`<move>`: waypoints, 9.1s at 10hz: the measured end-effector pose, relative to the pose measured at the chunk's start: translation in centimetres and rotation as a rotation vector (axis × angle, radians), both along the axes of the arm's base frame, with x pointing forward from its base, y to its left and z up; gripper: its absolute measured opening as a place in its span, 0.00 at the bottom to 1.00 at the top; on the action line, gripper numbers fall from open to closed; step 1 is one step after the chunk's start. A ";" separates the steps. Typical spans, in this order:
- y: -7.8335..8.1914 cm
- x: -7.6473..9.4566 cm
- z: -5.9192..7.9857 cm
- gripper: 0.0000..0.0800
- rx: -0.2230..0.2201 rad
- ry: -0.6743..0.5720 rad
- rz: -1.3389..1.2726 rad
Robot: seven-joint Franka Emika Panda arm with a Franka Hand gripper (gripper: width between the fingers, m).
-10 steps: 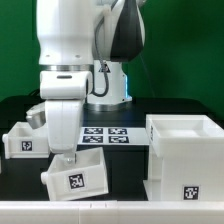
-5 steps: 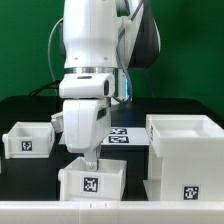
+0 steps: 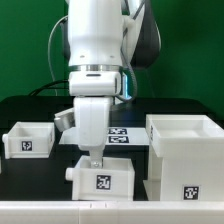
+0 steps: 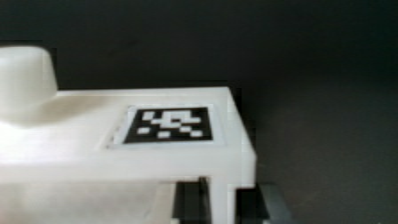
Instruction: Assemble drawer
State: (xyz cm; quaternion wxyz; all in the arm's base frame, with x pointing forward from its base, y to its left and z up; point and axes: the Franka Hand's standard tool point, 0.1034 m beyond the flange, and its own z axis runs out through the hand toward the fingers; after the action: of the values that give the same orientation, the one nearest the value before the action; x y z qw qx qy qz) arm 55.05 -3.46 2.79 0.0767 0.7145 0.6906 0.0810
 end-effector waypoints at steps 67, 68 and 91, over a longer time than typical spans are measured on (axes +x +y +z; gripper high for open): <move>3.1 0.9 2.9 0.67 -0.099 0.272 -0.044; 2.0 1.4 3.9 0.77 -0.112 0.291 -0.047; 2.3 1.2 0.3 0.81 0.184 0.313 -0.218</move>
Offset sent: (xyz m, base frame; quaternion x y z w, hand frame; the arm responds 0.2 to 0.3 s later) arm 0.0000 0.0000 0.0000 0.0000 0.0000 0.0000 1.0000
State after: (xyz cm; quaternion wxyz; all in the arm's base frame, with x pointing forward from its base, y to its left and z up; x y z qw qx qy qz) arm 56.29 -1.11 3.07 -0.0888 0.7929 0.6024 0.0231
